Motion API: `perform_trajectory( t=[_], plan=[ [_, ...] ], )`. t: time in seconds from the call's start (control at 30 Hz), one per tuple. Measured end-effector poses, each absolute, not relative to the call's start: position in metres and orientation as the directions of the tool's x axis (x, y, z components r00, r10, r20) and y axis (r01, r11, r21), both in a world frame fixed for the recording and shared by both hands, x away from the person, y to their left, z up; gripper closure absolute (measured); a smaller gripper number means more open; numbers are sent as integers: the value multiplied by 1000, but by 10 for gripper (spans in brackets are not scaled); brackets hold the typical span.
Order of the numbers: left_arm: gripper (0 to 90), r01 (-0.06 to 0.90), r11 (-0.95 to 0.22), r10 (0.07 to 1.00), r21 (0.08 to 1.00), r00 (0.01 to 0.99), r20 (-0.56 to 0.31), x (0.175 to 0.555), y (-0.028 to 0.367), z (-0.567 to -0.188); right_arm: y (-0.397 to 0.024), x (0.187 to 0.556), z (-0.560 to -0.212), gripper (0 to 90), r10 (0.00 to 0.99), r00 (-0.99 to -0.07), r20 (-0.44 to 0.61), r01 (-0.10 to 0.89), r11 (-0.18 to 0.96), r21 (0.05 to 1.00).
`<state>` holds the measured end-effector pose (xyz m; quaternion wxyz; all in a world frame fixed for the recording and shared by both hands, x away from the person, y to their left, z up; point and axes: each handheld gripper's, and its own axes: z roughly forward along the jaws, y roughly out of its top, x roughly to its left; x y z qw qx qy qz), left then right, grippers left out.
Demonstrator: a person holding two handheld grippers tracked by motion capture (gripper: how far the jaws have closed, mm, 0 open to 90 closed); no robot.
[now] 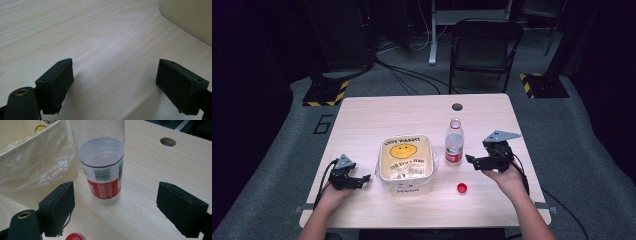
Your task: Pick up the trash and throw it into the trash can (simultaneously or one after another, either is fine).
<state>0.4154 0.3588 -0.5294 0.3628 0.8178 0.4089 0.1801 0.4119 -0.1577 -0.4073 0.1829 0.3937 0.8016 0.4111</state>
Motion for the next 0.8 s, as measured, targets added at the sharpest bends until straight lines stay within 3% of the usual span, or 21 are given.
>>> perform_trajectory(
  t=[0.8],
  plan=[
    [145, 538, -403, 799, 741, 602, -2, 415, 359, -529, -133, 427, -391, 109, 762, -648, 9, 445, 370, 815]
  ],
)
